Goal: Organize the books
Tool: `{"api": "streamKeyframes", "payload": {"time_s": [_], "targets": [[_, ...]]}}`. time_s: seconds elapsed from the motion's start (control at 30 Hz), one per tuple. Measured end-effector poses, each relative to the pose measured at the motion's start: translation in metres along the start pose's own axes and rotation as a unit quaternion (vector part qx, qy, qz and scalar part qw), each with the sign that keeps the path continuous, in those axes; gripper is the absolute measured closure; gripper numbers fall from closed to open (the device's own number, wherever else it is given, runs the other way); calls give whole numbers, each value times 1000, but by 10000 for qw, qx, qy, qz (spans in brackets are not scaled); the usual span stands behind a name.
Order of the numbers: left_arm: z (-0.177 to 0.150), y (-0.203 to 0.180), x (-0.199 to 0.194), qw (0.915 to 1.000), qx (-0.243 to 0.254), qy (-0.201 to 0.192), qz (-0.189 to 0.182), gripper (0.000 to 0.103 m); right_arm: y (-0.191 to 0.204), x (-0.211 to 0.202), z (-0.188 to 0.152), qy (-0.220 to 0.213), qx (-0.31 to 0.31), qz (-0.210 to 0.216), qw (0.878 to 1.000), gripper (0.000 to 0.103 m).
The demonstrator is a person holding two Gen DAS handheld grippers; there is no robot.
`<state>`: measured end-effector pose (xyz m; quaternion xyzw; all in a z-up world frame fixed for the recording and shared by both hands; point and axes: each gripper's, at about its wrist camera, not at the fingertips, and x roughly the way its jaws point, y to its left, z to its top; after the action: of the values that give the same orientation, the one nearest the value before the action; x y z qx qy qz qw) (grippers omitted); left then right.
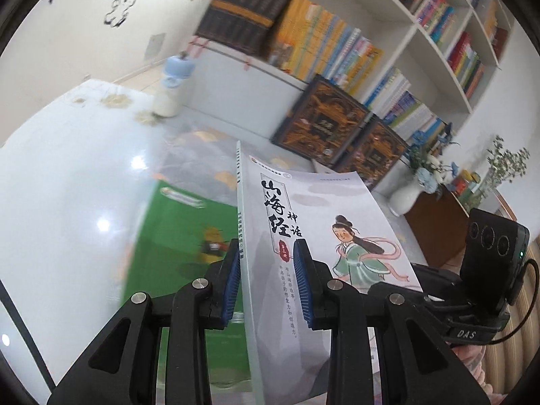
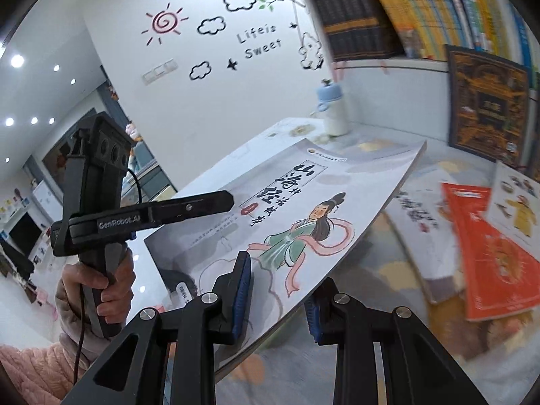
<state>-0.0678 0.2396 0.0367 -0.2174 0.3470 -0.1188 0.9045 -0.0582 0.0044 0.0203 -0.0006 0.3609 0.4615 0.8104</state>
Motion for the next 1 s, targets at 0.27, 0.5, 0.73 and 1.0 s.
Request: {"api": "streamKeyframes", "payload": {"time_s": [0.27,0.5,0.73,1.0], "targets": [[-8,46,1,9991,-164,115,386,77,17,55,-1,288,-62,110,9995,75],[-25,72,18,9970,-300,403,596,77,10,88,-10,734,139,201,9970,75],[-31,70,19,9959,-214,375,793,76,7,100,-17,918,223,249,9952,75],[-30,50,6,9833,171,114,1807,63,-6,109,-13,1446,915,706,9827,44]]}}
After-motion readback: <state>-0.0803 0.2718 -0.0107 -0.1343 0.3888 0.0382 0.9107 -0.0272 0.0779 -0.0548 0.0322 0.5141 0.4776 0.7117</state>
